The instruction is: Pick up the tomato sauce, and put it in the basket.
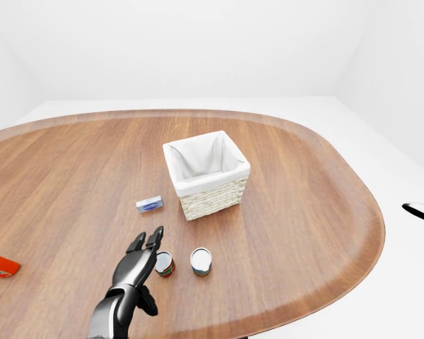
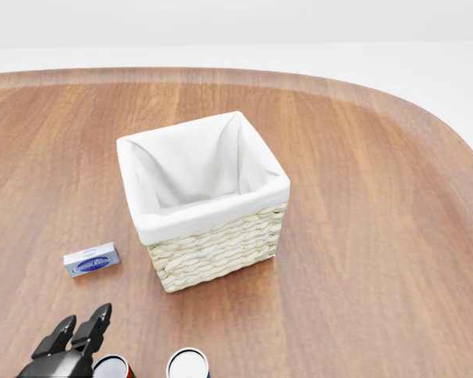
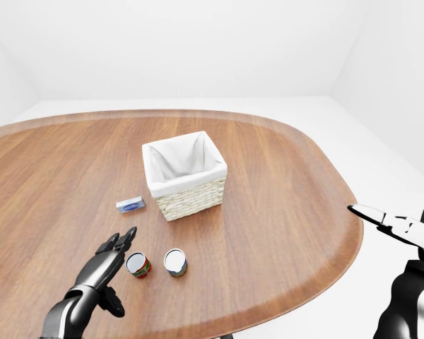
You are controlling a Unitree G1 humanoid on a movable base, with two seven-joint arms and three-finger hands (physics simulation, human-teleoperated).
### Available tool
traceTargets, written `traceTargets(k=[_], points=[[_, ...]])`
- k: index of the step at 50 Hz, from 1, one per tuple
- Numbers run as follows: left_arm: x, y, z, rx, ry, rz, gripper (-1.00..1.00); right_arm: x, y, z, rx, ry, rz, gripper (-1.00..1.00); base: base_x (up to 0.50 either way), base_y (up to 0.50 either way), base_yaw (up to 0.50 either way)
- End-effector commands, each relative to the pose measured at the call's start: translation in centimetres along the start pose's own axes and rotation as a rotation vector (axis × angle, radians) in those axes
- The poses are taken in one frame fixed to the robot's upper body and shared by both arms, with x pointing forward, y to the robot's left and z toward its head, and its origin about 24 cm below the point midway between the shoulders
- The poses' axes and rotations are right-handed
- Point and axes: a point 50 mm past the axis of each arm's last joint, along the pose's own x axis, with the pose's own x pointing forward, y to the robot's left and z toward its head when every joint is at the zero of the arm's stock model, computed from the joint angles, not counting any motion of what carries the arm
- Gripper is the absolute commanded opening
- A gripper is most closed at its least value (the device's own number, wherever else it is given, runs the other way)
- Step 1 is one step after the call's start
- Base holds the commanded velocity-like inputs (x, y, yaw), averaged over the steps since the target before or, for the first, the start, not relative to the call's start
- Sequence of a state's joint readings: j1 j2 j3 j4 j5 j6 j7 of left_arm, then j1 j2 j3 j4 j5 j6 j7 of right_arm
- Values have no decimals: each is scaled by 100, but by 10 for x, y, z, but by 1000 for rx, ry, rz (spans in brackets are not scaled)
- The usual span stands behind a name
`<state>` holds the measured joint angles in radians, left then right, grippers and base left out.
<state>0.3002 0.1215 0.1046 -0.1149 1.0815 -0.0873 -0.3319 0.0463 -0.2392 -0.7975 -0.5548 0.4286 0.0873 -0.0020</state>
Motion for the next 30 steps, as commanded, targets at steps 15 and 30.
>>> traceTargets(k=[15, 30], points=[[26, -3, 24, 86, -95, -16, 100, 0, 0, -4, 1, 18, -2, 100, 0, 0, 0], [31, -14, 23, 111, -90, -38, 100, 0, -1, -2, 2, 11, -2, 100, 0, 0, 0]])
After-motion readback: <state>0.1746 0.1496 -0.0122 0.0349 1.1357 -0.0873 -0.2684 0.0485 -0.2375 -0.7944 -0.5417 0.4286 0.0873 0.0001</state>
